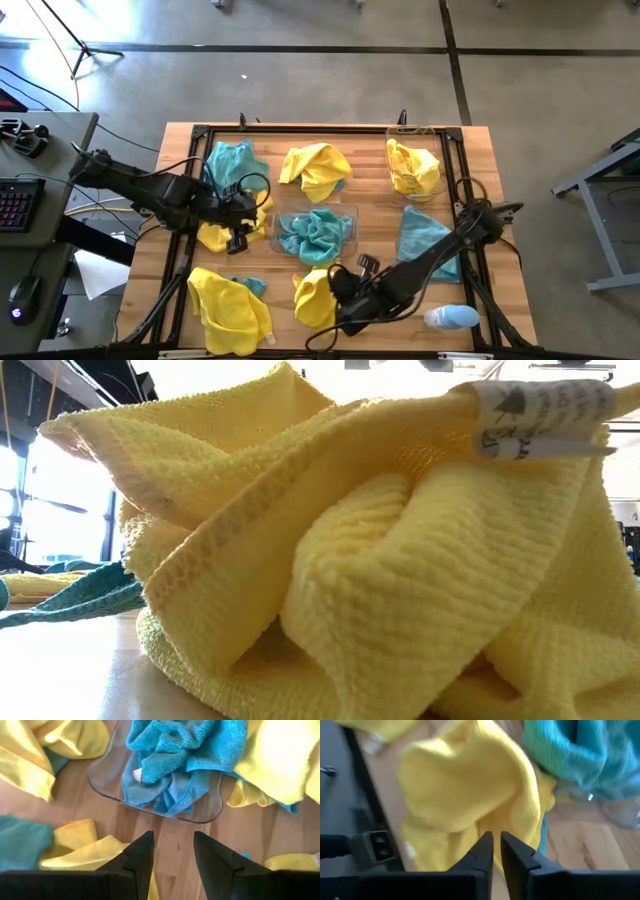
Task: Sort microfiber towel by color & place in baskets
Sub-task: Put the yellow towel into the top transparent bin
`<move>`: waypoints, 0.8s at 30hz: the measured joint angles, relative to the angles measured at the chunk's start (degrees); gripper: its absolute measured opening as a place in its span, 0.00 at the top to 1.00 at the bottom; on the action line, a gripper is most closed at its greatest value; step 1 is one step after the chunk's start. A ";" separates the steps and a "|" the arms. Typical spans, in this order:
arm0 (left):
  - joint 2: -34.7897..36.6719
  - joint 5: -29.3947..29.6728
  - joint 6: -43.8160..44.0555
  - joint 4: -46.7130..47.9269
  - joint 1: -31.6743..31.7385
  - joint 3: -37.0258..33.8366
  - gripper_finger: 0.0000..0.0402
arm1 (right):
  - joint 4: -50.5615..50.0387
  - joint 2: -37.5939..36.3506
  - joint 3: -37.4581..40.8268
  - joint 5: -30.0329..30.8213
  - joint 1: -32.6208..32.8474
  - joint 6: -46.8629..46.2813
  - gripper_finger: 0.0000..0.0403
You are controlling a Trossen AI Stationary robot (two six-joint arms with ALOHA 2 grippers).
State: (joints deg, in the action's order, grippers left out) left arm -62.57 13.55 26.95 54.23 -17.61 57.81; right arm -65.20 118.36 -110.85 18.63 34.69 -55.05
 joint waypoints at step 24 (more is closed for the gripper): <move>-0.20 -0.16 0.53 -2.03 -3.01 -0.05 0.68 | 2.34 5.90 0.13 6.09 -4.56 -3.53 0.57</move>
State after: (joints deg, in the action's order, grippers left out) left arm -62.76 13.39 27.48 52.20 -20.62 57.76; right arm -62.85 124.27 -110.72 24.72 30.13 -58.57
